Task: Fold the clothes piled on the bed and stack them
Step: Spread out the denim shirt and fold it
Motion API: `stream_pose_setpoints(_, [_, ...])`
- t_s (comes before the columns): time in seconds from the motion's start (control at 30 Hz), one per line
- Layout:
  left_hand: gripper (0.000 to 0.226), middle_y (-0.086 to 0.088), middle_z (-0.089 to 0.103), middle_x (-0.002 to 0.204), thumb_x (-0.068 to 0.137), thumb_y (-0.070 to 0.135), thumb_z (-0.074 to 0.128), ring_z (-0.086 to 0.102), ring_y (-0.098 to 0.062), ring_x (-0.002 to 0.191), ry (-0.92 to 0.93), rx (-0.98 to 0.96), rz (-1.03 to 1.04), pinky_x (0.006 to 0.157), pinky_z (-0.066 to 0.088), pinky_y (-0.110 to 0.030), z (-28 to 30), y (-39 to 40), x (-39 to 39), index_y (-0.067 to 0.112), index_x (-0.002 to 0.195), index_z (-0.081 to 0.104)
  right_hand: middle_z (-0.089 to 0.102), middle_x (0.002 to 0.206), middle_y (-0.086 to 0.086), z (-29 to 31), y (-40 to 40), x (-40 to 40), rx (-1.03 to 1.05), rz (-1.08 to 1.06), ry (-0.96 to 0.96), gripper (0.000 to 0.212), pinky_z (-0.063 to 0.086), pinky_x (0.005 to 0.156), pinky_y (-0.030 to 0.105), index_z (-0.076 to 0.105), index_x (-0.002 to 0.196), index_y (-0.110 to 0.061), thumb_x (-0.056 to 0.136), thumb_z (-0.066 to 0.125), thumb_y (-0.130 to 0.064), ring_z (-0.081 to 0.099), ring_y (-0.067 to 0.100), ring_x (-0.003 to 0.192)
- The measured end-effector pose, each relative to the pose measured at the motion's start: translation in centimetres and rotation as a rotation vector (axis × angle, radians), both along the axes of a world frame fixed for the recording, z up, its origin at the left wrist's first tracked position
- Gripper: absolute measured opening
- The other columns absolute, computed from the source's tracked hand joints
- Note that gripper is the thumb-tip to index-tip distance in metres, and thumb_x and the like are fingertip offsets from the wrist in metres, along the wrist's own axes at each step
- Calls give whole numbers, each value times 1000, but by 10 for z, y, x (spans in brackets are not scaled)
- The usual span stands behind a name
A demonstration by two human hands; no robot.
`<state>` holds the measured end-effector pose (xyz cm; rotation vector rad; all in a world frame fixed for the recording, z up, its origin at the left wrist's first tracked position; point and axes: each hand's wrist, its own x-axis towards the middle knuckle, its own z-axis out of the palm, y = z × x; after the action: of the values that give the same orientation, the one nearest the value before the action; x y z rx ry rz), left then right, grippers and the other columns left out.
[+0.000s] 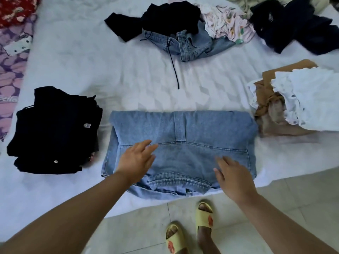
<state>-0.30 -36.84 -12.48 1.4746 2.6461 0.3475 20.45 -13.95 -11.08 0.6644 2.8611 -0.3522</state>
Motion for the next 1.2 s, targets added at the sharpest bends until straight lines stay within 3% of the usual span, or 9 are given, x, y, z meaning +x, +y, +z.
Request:
stream_pose_setpoints(0.07, [61,-10,36,150,94,58,22,39,-32,135,-88,-145,-24,106,34,-47,-9,17,19,26,145,33,28,152,17,-1,-2,-7,-95,21,-168,55,38,102,48,36,145,-21,96,45,-42,39,41,132])
stream_pose_setpoints(0.17, [72,-8,4,158,89,61,32,9,-29,144,-32,-418,-158,115,14,-53,-27,20,55,31,149,8,-25,151,-3,-10,-5,-4,-217,227,-450,66,7,117,41,14,149,-42,87,9,-63,-3,27,147])
stream_pose_setpoints(0.27, [68,-5,-21,154,93,46,38,-11,-24,144,-136,-692,-172,115,7,-54,-42,11,66,34,149,1,15,159,-3,-14,2,2,-354,165,-491,40,35,104,30,53,131,-31,97,40,-47,39,22,133])
stream_pose_setpoints(0.37, [48,-10,63,123,74,42,40,65,-28,104,-157,-460,-164,91,46,-39,-35,24,52,28,110,69,60,117,5,-18,28,2,-306,-128,-153,28,44,83,31,63,108,-13,95,49,-34,58,24,104])
stream_pose_setpoints(0.43, [45,-9,68,110,74,41,41,70,-27,88,-133,-361,-140,79,54,-37,-25,42,38,22,104,69,59,107,13,-22,49,2,-213,-309,10,25,45,80,38,61,105,-5,89,58,-24,56,34,102])
stream_pose_setpoints(0.53, [62,-12,46,143,83,48,39,54,-29,123,-86,-323,-72,90,52,-44,-20,82,25,11,129,58,47,129,26,-32,75,3,-145,-517,-31,58,42,90,48,48,129,0,82,69,-25,45,43,118])
stream_pose_setpoints(0.67, [94,-1,-33,150,90,59,43,-30,-18,137,-107,-614,5,116,-7,-44,-23,136,15,16,147,-19,22,149,25,-51,96,2,-227,-615,-177,100,32,107,46,7,150,-5,81,65,-48,25,38,137])
stream_pose_setpoints(0.9, [117,-4,-30,154,78,63,61,-25,-23,143,-142,-833,90,115,-10,-47,-47,174,3,18,147,-21,41,136,18,-59,102,-15,-201,-596,-173,111,35,98,41,-5,150,-7,79,70,-47,39,36,124])
stream_pose_setpoints(1.2, [114,-4,-33,152,81,63,57,-25,-25,142,-149,-866,133,115,-5,-51,-42,175,9,19,145,-26,46,121,13,-38,100,-21,-462,-580,55,101,45,64,34,-20,143,-40,87,58,-7,58,32,82])
